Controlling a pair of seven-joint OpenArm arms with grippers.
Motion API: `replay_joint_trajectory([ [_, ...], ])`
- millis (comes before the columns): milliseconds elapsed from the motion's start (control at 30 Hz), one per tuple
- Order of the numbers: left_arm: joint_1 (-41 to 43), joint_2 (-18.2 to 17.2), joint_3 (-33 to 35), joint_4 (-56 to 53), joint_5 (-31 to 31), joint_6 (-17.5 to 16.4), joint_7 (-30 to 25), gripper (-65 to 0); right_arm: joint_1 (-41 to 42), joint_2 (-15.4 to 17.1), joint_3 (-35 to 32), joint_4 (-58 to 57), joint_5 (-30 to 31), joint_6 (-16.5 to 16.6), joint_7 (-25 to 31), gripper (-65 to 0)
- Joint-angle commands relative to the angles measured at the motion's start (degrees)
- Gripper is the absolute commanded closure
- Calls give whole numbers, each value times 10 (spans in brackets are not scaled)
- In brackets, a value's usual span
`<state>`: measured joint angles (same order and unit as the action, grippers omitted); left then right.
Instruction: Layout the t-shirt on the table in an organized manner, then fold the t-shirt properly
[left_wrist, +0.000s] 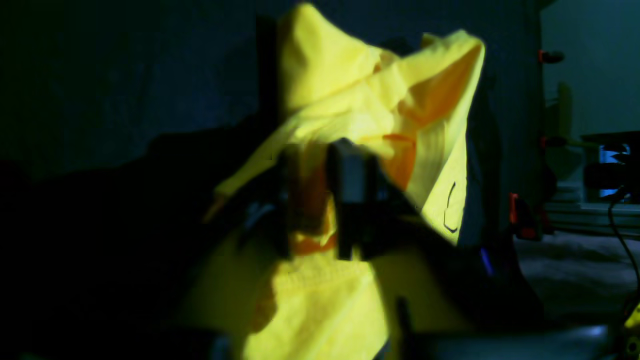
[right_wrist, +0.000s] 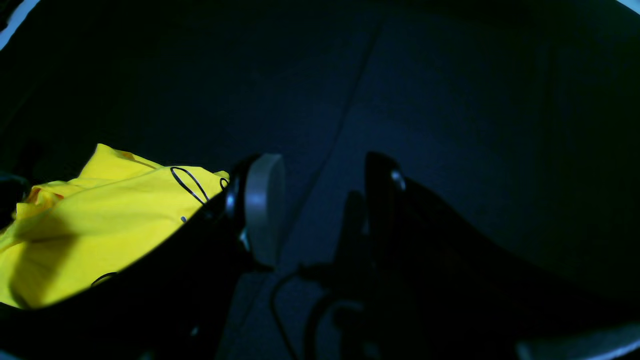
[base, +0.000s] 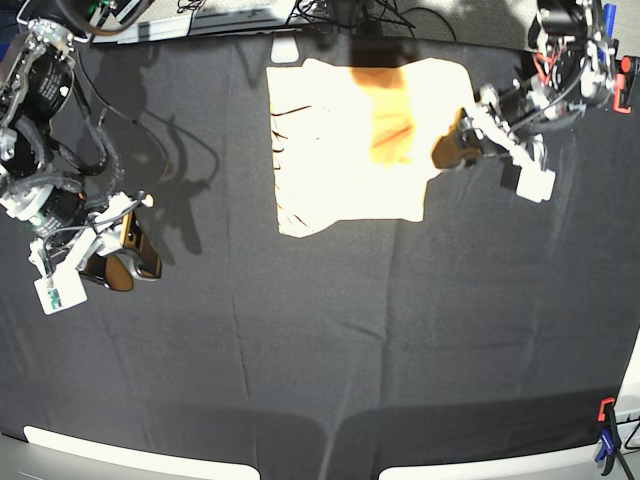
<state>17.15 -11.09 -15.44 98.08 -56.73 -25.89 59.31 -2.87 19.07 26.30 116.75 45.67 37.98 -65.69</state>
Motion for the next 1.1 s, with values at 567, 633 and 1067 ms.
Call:
replay_joint_trajectory([
  [567, -33, -13, -2, 10, 33, -141, -92, 0, 8, 8, 2, 10, 11, 5, 14, -258],
  [633, -43, -22, -2, 10, 33, -141, -42, 0, 8, 8, 2, 10, 11, 4, 14, -258],
  [1067, -43, -72, 80, 10, 158, -141, -42, -224, 8, 8, 2, 10, 11, 6, 14, -258],
])
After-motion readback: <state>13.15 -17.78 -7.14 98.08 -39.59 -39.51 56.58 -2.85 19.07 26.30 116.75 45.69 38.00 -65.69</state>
